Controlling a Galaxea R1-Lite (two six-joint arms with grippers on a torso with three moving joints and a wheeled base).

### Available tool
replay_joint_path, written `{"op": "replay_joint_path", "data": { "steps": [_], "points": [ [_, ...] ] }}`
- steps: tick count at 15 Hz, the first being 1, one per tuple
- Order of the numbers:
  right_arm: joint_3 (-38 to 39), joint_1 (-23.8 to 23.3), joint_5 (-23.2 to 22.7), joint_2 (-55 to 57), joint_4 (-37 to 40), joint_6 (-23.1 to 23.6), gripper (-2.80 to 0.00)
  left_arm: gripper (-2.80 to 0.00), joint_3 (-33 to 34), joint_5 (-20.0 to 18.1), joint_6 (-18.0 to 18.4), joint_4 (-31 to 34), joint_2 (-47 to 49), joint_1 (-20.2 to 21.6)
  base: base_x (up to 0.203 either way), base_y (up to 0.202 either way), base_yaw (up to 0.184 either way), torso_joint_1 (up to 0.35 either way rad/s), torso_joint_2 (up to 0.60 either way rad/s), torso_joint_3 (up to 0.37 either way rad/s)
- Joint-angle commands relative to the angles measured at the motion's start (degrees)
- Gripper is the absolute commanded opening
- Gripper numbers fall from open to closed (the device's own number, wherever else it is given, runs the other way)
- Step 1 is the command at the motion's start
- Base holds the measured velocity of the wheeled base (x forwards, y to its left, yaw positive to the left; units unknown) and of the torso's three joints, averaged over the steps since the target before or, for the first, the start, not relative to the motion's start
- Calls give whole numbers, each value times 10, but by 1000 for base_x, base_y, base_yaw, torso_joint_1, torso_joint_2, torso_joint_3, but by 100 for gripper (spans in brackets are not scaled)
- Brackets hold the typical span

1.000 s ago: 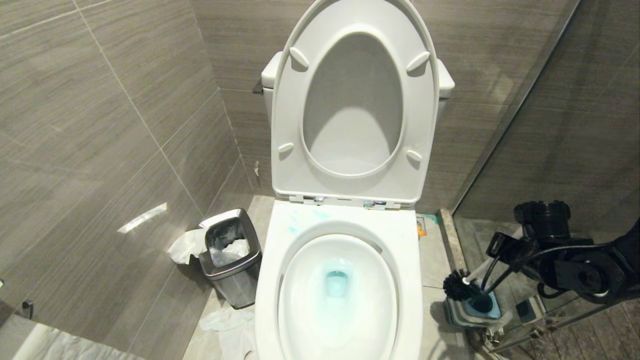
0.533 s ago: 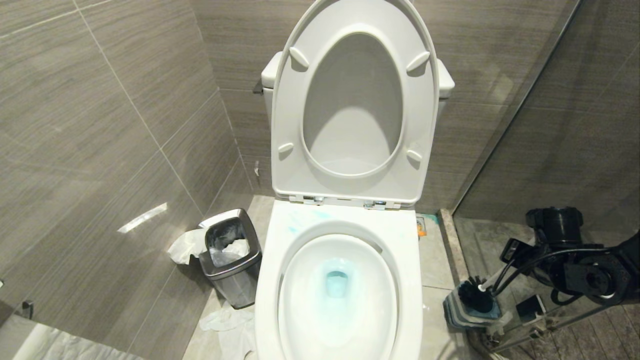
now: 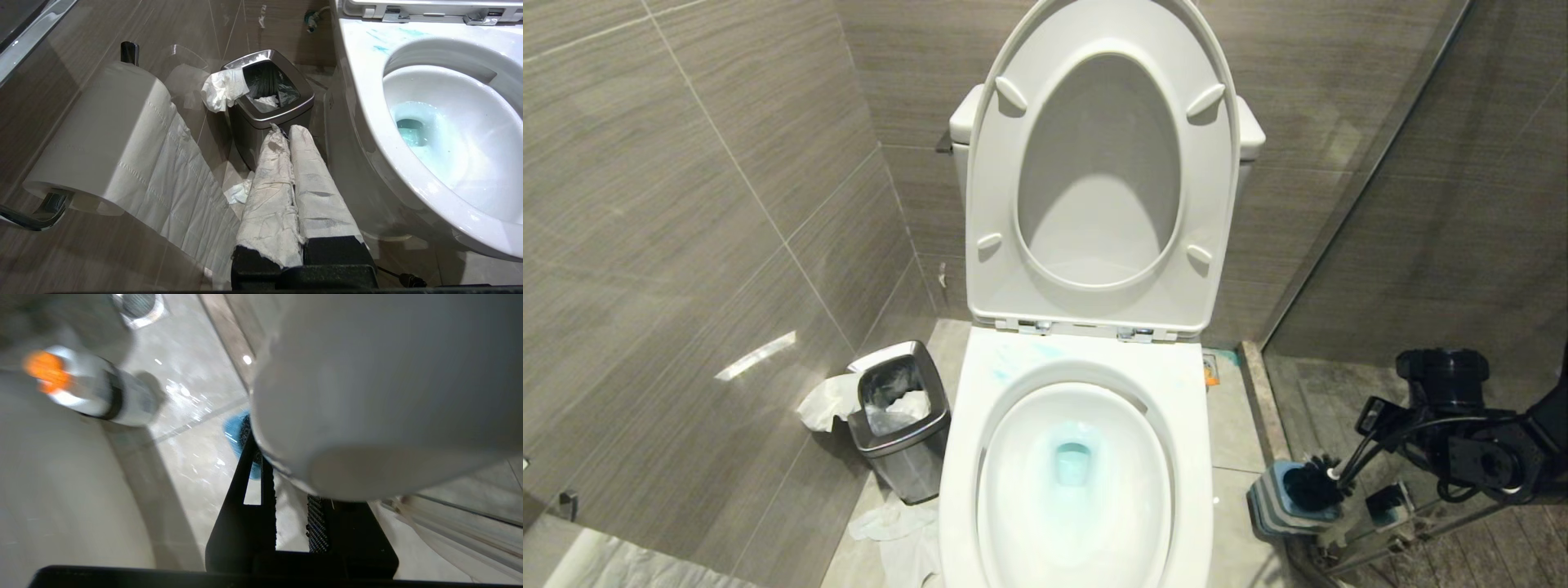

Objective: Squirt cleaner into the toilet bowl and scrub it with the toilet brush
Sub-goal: Put the toilet brush back

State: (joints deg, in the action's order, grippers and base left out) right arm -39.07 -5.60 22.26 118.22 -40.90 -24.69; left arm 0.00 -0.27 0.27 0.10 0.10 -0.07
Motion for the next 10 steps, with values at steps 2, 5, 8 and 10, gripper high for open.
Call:
{"op": "replay_joint_path", "data": {
  "steps": [2, 5, 8, 10],
  "points": [
    [3, -9, -2, 55, -26, 0, -280, -280, 0, 0, 0, 0, 0, 0, 0, 0, 0, 0, 0, 0],
    [5, -8, -3, 96, -81, 21, -280, -280, 0, 0, 0, 0, 0, 0, 0, 0, 0, 0, 0, 0],
    [4, -5, -11, 111, -106, 36, -280, -280, 0, 0, 0, 0, 0, 0, 0, 0, 0, 0, 0, 0],
    [-5, -5, -13, 118, -106, 36, -280, -280, 0, 0, 0, 0, 0, 0, 0, 0, 0, 0, 0, 0]
  ]
}}
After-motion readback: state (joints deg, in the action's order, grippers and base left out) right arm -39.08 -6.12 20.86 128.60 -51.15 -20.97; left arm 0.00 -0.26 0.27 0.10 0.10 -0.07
